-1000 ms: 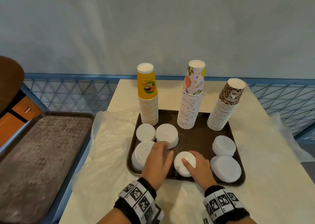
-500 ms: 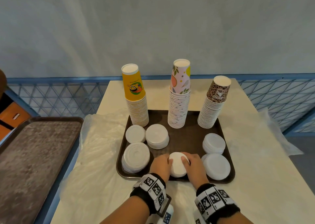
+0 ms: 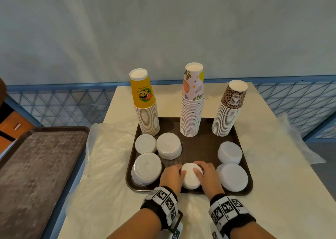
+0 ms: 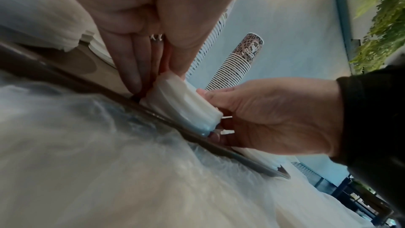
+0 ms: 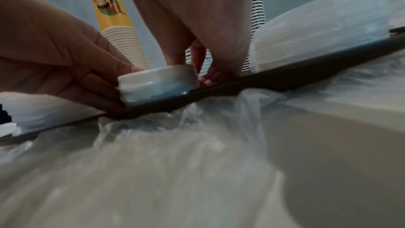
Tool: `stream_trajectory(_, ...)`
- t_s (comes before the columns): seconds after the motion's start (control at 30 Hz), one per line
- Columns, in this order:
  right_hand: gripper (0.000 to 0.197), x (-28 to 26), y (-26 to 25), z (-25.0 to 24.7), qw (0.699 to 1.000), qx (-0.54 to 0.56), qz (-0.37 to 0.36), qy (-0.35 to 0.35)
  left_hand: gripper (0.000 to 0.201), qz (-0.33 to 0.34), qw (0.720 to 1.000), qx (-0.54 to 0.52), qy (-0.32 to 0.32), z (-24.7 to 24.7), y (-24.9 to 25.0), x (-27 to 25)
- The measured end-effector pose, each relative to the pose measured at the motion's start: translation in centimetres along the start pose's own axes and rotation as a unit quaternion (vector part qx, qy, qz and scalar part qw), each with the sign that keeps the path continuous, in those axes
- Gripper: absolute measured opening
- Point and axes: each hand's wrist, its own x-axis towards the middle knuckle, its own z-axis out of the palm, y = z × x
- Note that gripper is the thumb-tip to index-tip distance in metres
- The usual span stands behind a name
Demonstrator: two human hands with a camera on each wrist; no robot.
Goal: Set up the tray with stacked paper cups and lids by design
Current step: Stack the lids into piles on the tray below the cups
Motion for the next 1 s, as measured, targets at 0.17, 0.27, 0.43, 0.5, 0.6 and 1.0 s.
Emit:
stream_trajectory(0.17,0.037,-0.2,-1.1,-1.0,0.999,0.035,0.035,-0.016,0.032,-0.002,0.999,-0.043,-0.017,-1.6,0.1,-0.5)
stream_trajectory(0.27,0.04,0.5,-3.6,-3.1,0.998,0.055,0.022,0.023,0.032,0.007,0.997,-0.072,0.041,-3.3,0.7,-0.6)
stream_trajectory(0.43,0.05,4.9,-9.8,-6.2,0.994,-0.075,-0.024,-0.076,0.045,0.028,0.995,0.0,0.097,-5.2,1.7,0.7)
stream_trajectory(0.5,0.054,6.8,-11.2,-6.1,0.98,-0.14,-0.009,-0.141,0.053,-0.003,0.996,0.062,0.057,-5.5,1.6,1.6)
stream_trajectory(0.6,0.059,9.0,-11.9,-4.7,0.954,-0.222,0.007,-0.201,0.059,-0.048,0.995,0.092,0.006,-5.6,1.4,2.9)
stream_trajectory(1.0,0.06,12.0,-10.4,-0.2,0.943,-0.26,0.025,-0.205,0.06,-0.051,0.98,0.163,-0.098,-4.2,0.8,5.0)
